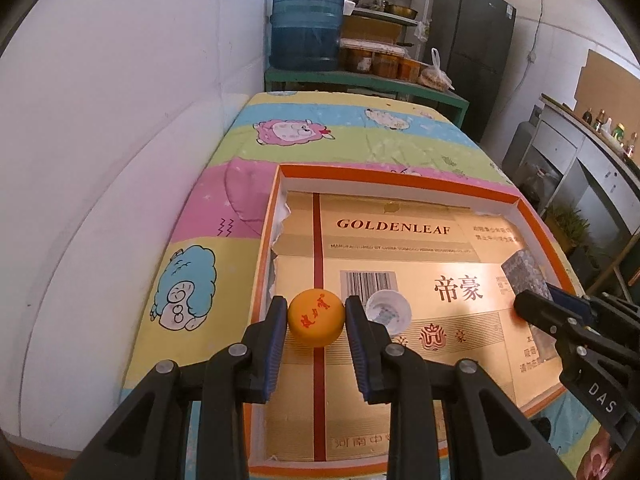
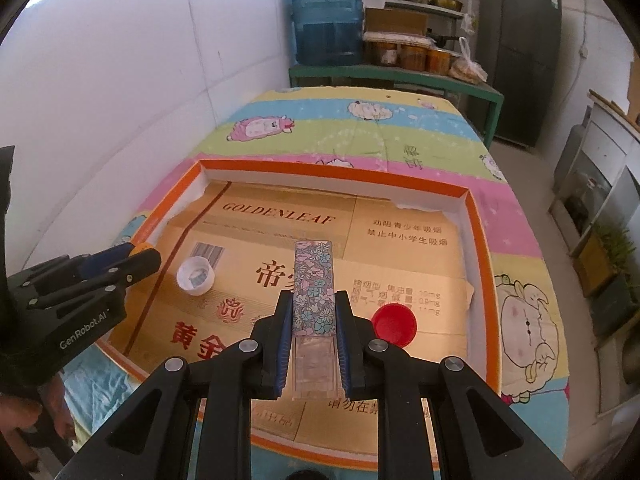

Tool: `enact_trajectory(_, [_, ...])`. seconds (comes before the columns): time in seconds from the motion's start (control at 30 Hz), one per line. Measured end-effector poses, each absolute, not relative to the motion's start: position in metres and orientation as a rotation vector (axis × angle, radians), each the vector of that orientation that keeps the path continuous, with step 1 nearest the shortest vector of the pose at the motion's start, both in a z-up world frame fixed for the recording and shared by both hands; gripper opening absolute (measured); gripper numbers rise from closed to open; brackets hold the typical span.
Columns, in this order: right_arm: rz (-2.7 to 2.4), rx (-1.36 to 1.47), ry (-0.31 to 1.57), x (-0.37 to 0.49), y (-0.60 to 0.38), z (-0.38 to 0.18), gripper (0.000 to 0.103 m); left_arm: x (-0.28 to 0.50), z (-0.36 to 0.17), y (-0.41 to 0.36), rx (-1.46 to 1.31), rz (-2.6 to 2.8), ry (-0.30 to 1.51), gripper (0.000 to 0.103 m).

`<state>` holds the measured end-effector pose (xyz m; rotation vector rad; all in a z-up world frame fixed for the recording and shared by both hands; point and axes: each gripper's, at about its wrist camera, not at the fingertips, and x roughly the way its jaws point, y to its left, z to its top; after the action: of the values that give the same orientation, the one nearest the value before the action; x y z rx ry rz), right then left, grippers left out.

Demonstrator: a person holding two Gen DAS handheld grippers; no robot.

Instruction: Organize rigid objects

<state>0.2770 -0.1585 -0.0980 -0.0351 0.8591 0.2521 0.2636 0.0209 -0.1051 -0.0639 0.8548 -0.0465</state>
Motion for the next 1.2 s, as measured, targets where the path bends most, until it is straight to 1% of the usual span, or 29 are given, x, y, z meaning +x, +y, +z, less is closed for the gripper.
enact_trajectory(0.83, [0.255,-0.058,0.921,0.292,-0.153,-0.126,0.02,0.276,-0.125,0.006,0.011,-0.056,0.885,0.031])
enact_trajectory(0.9, [0.254,-0.062,0.921,0.291,-0.152,-0.126,0.02,0.275,-0.126,0.005,0.018,-0.057,0.883,0.032])
enact_trajectory(1.0, [0.251,-0.064,0.924,0.291,-0.153,-0.127,0.023,0.275,-0.126,0.005,0.008,-0.071,0.879,0.036])
enact_trajectory(1.07, [0.251,-0.061,0.925,0.291,-0.154,-0.127,0.024,0.275,-0.125,0.003,0.008,-0.077,0.877,0.044])
enact_trajectory(1.2, [0.252,-0.057,0.919,0.289,-0.155,-0.126,0.026,0.273,-0.125,0.002,0.014,-0.077,0.876,0.046])
